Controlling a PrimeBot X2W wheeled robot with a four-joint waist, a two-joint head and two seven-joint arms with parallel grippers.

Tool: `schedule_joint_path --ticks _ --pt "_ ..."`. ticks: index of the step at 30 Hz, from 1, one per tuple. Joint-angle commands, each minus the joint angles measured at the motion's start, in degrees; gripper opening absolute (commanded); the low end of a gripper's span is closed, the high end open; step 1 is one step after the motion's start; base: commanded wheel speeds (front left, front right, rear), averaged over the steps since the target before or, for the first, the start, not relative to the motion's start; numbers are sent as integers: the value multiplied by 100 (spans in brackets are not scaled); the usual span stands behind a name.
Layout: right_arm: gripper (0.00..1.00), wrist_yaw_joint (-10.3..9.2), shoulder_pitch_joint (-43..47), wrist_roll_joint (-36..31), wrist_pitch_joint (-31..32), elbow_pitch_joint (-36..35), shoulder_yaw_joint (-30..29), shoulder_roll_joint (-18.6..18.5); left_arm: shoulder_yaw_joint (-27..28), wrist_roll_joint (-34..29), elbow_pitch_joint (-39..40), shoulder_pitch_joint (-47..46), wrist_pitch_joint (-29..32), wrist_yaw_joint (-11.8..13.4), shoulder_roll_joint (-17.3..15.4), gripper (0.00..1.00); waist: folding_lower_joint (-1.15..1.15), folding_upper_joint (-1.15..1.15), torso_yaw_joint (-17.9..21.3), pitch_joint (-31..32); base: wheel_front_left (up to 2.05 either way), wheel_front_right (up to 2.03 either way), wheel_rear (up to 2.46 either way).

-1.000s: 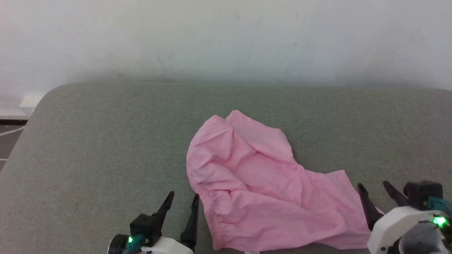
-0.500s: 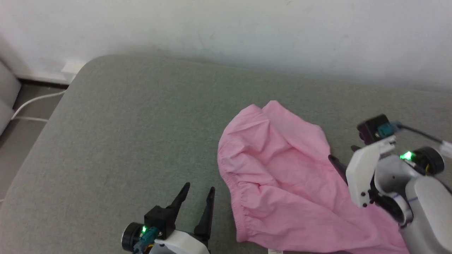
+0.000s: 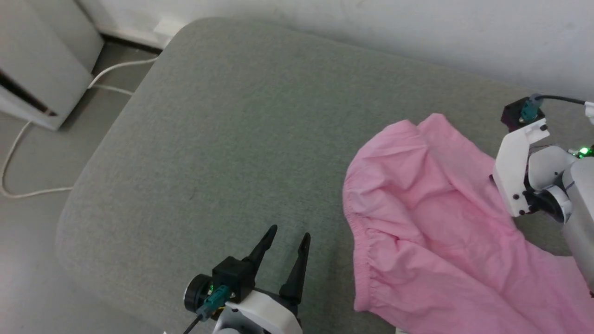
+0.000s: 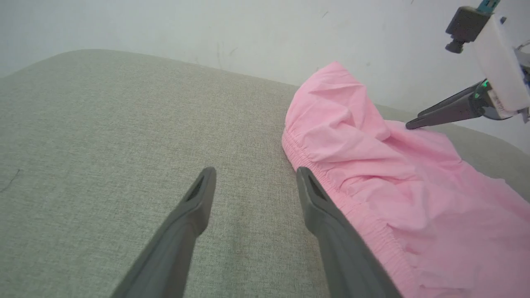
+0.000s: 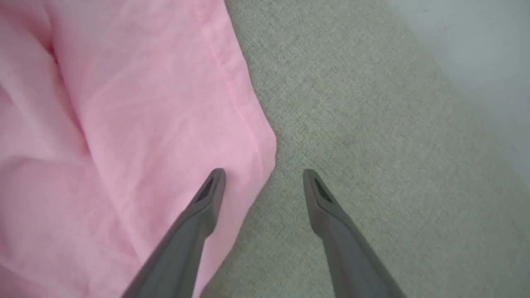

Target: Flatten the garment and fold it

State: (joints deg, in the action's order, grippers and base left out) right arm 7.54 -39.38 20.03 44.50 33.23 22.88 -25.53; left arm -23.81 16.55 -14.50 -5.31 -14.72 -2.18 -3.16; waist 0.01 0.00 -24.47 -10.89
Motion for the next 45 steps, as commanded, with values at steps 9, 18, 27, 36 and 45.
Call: schedule_joint_path --ticks 9,18,27,36,45 --pt "36 -5 -160 203 -202 928 657 -82 -188 175 65 -156 -28 209 27 100 -1 0 -533 -503 0 0 0" --pt "0 -5 -755 208 -1510 1355 459 -383 -167 73 -32 -124 -28 180 28 100 -1 0 -221 -328 0 0 0" --pt "0 -5 -1443 -808 -2584 2656 -1231 -892 -258 73 2 -140 -28 152 28 100 -1 0 -112 -411 0 0 0" --pt "100 -5 -1456 -1938 -3401 3414 -2535 -942 -280 92 -7 -190 -28 147 28 100 -1 0 -150 -582 0 0 0" --pt "100 -5 -1286 -2049 -4371 3310 -2500 -180 -3 -44 68 -224 -28 153 28 100 -1 0 278 -177 0 0 0"
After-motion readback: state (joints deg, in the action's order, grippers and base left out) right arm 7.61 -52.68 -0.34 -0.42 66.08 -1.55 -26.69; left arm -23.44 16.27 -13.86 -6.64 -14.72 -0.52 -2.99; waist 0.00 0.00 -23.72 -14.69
